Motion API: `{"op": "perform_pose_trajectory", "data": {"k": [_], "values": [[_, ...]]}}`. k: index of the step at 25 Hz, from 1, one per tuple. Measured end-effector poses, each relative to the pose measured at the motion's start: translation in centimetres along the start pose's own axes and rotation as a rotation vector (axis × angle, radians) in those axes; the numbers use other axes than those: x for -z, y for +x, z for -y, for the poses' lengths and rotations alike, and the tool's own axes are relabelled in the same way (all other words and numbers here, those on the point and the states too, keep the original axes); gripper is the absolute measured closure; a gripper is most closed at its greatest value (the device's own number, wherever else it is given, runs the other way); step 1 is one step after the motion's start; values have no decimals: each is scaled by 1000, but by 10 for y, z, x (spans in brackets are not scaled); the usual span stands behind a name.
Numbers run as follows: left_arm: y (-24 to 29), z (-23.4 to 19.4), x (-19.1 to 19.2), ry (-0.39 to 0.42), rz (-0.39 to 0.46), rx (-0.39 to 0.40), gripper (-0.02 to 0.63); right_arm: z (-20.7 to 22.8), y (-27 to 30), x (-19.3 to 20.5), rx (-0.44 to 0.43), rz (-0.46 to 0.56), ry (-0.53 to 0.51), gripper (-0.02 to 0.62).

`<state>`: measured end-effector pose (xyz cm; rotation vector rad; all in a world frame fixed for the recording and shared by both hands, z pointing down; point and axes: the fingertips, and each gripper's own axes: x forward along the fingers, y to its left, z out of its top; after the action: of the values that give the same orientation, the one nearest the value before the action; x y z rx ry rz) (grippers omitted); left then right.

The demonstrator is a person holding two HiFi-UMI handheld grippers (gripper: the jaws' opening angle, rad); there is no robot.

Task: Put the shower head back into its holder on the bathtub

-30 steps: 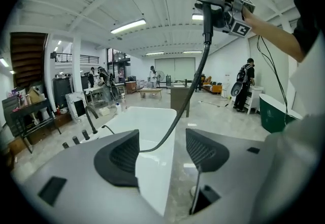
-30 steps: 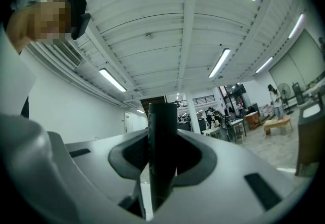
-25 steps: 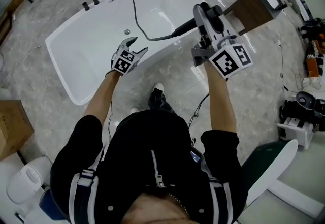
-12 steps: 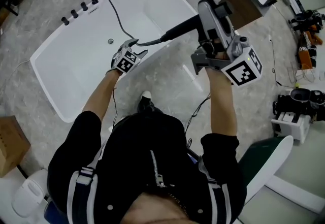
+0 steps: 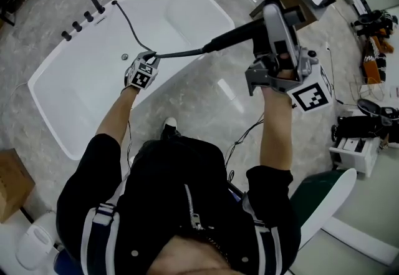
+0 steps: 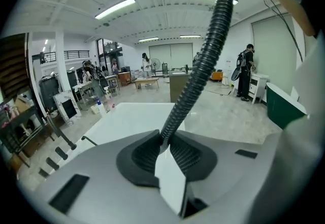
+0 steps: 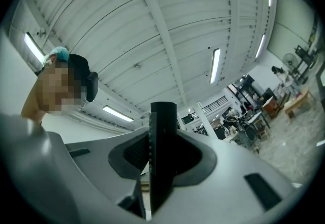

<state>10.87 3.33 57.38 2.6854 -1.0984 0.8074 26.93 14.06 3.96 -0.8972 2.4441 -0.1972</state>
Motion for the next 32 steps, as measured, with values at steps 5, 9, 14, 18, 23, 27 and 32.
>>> {"op": "perform_pose_trajectory", "data": {"k": [5,9,14,18,23,27,32], "values": [[2,-12,3,-22,-26,-26,531,54,-15,6,116,-62,-93,480],[-20,-28,-5,-57,-31,-58,531,89,-26,35,202,-136,-157,480],[-50,-61,-20,-115,10,-109,531,114,-21,84,241,-244,-222,480],[-72,-91,-45,-153,73,-162,531,127,-13,129,244,-354,-228,480],[-98,-132,-94,-162,162,-222,531,142,8,175,231,-421,-193,480],[-110,-164,-147,-111,234,-234,531,154,31,198,206,-433,-147,480],[-94,-213,-194,-110,294,-216,529,182,75,212,186,-446,-155,482]]}}
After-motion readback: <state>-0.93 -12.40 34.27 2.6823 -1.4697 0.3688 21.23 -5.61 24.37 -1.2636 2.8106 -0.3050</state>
